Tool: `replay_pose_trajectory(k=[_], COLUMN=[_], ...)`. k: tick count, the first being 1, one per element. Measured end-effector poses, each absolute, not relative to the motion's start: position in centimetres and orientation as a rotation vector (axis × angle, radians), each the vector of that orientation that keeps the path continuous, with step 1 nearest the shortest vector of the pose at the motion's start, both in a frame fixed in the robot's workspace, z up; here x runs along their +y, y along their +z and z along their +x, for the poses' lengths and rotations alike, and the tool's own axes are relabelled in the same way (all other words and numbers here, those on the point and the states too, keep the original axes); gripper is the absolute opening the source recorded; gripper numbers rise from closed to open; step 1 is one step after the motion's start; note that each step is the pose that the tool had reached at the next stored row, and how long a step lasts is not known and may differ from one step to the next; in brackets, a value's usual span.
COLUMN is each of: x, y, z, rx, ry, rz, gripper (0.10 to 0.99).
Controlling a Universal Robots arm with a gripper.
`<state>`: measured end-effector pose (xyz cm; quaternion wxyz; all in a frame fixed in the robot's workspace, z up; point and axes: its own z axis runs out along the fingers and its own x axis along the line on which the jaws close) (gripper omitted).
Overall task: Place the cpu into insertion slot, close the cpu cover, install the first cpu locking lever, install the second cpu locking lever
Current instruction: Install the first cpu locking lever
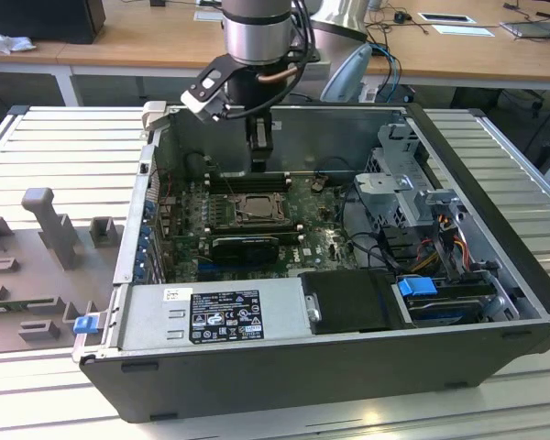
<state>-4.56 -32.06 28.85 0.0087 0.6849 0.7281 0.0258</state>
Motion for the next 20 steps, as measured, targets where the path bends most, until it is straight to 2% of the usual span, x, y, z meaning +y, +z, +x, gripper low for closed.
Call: replay_pose_trajectory(k=[20], x=[-32.06], y=[28.82], z=[-4.57], rx=[2.713], ry=[0.080], rz=[1.565], gripper=[0.106])
